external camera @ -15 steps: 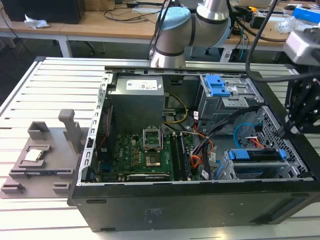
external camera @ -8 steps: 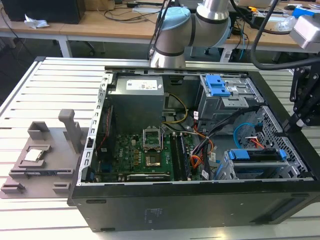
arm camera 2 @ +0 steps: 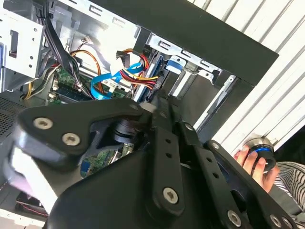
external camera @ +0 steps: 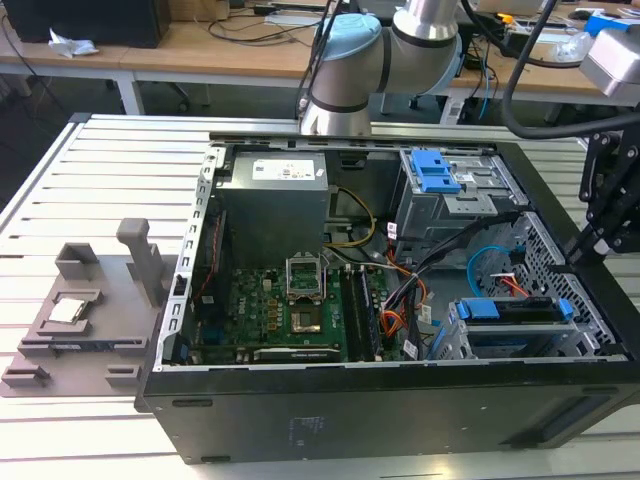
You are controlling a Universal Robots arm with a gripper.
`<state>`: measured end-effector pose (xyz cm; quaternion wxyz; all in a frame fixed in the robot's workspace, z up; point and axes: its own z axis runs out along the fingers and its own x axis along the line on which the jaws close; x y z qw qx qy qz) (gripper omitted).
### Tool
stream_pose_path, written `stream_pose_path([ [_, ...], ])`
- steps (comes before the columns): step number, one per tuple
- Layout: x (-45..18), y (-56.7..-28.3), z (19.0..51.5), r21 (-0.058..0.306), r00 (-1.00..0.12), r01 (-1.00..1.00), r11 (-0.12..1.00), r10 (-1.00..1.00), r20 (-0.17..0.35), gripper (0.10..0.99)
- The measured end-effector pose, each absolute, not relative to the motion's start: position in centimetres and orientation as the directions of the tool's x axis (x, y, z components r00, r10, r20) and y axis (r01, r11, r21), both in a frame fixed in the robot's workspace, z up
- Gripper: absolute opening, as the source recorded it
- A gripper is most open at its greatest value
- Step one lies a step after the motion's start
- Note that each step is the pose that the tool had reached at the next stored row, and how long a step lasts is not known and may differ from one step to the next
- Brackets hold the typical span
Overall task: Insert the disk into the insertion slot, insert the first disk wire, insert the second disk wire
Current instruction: 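Insert the second disk wire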
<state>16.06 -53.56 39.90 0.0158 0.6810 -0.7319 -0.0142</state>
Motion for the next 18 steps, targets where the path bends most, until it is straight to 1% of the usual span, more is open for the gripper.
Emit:
stream_pose_path([
  [2,16.1,-53.6,39.9,0.042,-0.072,-0.997,0.072,-0.997,0.004,0.294],
  [3,16.1,-53.6,39.9,0.042,-0.072,-0.997,0.072,-0.997,0.004,0.294],
  [4,16.1,-53.6,39.9,0.042,-0.072,-0.997,0.072,-0.997,0.004,0.361],
  [6,16.1,-53.6,40.0,0.042,-0.066,-0.997,0.066,-0.998,0.004,0.361],
  [9,16.1,-53.5,40.0,0.042,0.016,-0.999,-0.016,-1.000,0.004,0.361],
  [12,15.8,-53.2,39.9,0.042,0.017,-0.999,-0.017,-1.000,0.004,0.361],
  [18,13.4,-52.0,39.2,0.042,0.024,-0.999,-0.024,-1.000,0.003,0.361],
])
